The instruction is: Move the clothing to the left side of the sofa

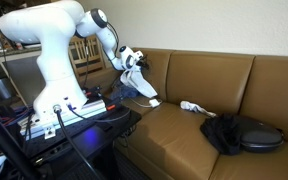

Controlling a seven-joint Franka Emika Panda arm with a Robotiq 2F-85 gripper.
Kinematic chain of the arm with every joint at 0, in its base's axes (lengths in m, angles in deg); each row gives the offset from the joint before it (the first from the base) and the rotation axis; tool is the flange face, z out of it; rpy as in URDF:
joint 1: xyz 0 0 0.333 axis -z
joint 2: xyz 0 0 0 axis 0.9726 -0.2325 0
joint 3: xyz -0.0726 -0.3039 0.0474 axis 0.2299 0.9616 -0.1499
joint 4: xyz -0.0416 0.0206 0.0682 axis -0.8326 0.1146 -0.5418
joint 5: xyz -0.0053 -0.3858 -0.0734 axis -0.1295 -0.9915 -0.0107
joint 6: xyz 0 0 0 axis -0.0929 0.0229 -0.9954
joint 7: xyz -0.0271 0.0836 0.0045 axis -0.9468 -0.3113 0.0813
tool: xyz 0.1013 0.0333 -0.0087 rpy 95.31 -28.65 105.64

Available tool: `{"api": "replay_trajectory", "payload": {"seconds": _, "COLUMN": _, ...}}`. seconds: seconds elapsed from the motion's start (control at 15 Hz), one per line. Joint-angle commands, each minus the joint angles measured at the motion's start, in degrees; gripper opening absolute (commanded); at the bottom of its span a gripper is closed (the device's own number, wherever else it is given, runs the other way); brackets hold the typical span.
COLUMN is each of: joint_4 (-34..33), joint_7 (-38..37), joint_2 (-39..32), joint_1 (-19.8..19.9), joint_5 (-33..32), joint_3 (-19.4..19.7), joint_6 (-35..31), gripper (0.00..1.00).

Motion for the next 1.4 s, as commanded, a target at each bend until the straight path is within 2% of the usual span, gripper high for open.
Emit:
{"api": "replay_trajectory", "payload": {"seconds": 0.0, "joint_4": 12.23, "joint_7": -0.55, "joint_2": 0.96, "joint_1": -6.32, "joint_5": 9.76, "joint_3": 8.73, "joint_6": -0.48, "gripper": 1.0}}
{"api": "replay_trajectory", "payload": {"seconds": 0.13, "joint_4": 17.59, "joint_7": -2.13, "joint_2": 0.02, "joint_1": -8.24, "joint_5": 14.73, "joint_3": 11.67, "joint_6": -0.13, "gripper": 1.0}}
{"api": "replay_trajectory", "payload": {"seconds": 0.4, "joint_4": 22.68, "joint_7": -6.85, "joint_2": -1.3, "joint_1": -4.58, "joint_5": 21.61, "joint_3": 10.02, "joint_6": -0.05, "gripper": 1.0}}
{"api": "replay_trajectory", "payload": {"seconds": 0.6, "joint_4": 22.51, "joint_7": -10.07, "joint_2": -1.72, "joint_1": 1.75, "joint_5": 23.47, "joint_3": 6.58, "joint_6": -0.06, "gripper": 1.0}}
{"api": "replay_trajectory", "payload": {"seconds": 0.8, "joint_4": 20.85, "joint_7": -12.44, "joint_2": -1.91, "joint_1": 10.22, "joint_5": 23.14, "joint_3": 2.63, "joint_6": -0.03, "gripper": 1.0}}
{"api": "replay_trajectory", "payload": {"seconds": 1.07, "joint_4": 19.0, "joint_7": -12.98, "joint_2": -1.38, "joint_1": 25.23, "joint_5": 20.38, "joint_3": -4.18, "joint_6": -0.06, "gripper": 1.0}}
{"api": "replay_trajectory", "payload": {"seconds": 1.13, "joint_4": 20.17, "joint_7": -12.65, "joint_2": -2.39, "joint_1": 18.25, "joint_5": 22.78, "joint_3": -0.52, "joint_6": -0.06, "gripper": 1.0}}
{"api": "replay_trajectory", "payload": {"seconds": 1.27, "joint_4": 19.13, "joint_7": -12.86, "joint_2": -2.4, "joint_1": 23.9, "joint_5": 21.12, "joint_3": -2.59, "joint_6": -0.08, "gripper": 1.0}}
{"api": "replay_trajectory", "payload": {"seconds": 1.33, "joint_4": 18.73, "joint_7": -12.89, "joint_2": -2.39, "joint_1": 25.11, "joint_5": 20.81, "joint_3": -2.95, "joint_6": -0.08, "gripper": 1.0}}
